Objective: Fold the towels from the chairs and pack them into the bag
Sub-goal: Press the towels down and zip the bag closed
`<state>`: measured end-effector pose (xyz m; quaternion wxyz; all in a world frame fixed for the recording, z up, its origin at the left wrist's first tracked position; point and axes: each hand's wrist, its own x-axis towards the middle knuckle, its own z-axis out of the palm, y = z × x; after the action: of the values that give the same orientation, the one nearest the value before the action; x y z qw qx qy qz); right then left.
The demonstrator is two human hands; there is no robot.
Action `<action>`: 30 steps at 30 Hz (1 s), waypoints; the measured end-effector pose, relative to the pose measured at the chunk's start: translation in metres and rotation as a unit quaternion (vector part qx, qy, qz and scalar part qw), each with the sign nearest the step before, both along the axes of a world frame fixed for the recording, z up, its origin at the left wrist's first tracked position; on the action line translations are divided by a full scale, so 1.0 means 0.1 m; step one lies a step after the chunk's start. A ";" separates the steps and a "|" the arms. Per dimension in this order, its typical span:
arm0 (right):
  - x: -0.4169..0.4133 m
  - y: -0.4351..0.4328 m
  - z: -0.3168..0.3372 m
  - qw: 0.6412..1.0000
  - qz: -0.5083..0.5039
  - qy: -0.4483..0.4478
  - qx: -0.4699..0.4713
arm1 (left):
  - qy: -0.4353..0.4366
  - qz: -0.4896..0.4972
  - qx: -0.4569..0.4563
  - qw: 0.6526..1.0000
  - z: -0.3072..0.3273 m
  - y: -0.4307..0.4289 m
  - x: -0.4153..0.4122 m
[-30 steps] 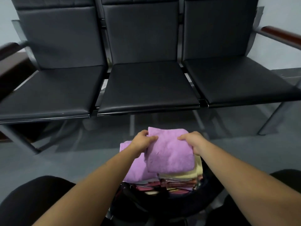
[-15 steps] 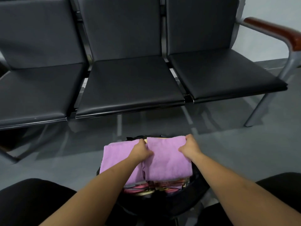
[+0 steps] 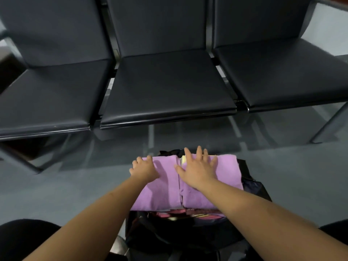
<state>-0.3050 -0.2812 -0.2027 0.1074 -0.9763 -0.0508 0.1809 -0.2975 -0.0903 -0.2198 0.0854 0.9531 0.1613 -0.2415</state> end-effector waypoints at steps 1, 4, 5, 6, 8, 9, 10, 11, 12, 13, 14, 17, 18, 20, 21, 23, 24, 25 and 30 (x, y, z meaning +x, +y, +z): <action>0.02 0.10 -0.08 1.000 -0.019 0.018 -0.001 | 0.032 -0.019 -0.014 0.999 -0.04 0.07 0.01; 0.02 0.33 -0.36 0.997 -0.056 0.051 -0.010 | 0.075 -0.073 -0.051 0.993 -0.16 0.16 0.03; 0.00 0.37 -0.45 0.997 -0.059 0.049 -0.017 | 0.068 -0.081 -0.058 0.993 -0.22 0.17 0.03; -0.01 0.39 -0.55 0.997 -0.061 0.045 -0.027 | 0.058 -0.089 -0.065 0.992 -0.27 0.17 0.04; 0.00 0.37 -0.74 0.996 -0.069 0.033 -0.042 | 0.046 -0.103 -0.079 0.991 -0.41 0.18 0.03; 0.02 0.35 -0.83 0.996 -0.071 0.027 -0.047 | 0.040 -0.103 -0.092 0.990 -0.49 0.19 0.02; 0.04 0.33 -0.91 0.996 -0.072 0.023 -0.049 | 0.032 -0.101 -0.110 0.988 -0.57 0.20 0.00; 0.07 0.31 -0.97 0.996 -0.072 0.021 -0.049 | 0.022 -0.099 -0.128 0.986 -0.65 0.21 -0.01; 0.11 0.29 -1.03 0.996 -0.068 0.015 -0.046 | 0.011 -0.099 -0.142 0.985 -0.72 0.21 -0.02; 0.14 0.29 -1.07 0.997 -0.064 0.004 -0.041 | 0.002 -0.100 -0.147 0.984 -0.78 0.21 -0.03; 0.17 0.29 -1.11 0.998 -0.058 -0.008 -0.036 | -0.006 -0.101 -0.148 0.984 -0.83 0.22 -0.04; 0.18 0.31 -1.25 0.998 -0.013 -0.049 -0.031 | 0.014 -0.116 -0.158 0.981 -0.86 0.29 0.03; 0.18 0.30 -1.29 0.998 0.001 -0.053 -0.036 | 0.037 -0.132 -0.161 0.977 -0.81 0.32 0.10; 0.16 0.28 -1.34 0.998 0.015 -0.039 -0.046 | 0.092 -0.130 -0.200 0.967 -0.67 0.40 0.32; 0.16 0.28 -1.35 0.998 0.016 -0.035 -0.047 | 0.109 -0.104 -0.239 0.959 -0.58 0.44 0.46; 0.17 0.28 -1.34 0.998 0.016 -0.029 -0.051 | 0.068 -0.055 -0.269 0.959 -0.44 0.50 0.76; 0.16 0.28 -1.35 0.998 0.016 -0.029 -0.049 | 0.022 -0.046 -0.246 0.968 -0.43 0.52 0.90; 0.16 0.28 -1.34 0.998 0.017 -0.031 -0.048 | -0.019 -0.052 -0.204 0.977 -0.46 0.54 1.03; 0.12 0.24 -1.35 0.997 0.033 -0.006 -0.070 | 0.014 -0.107 -0.094 0.990 -0.74 0.41 1.43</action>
<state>-0.2927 -0.2570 -0.3374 0.0322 -0.9803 -0.0705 0.1815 -0.1545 -0.0497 -0.2939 0.1460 0.9492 0.0356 -0.2764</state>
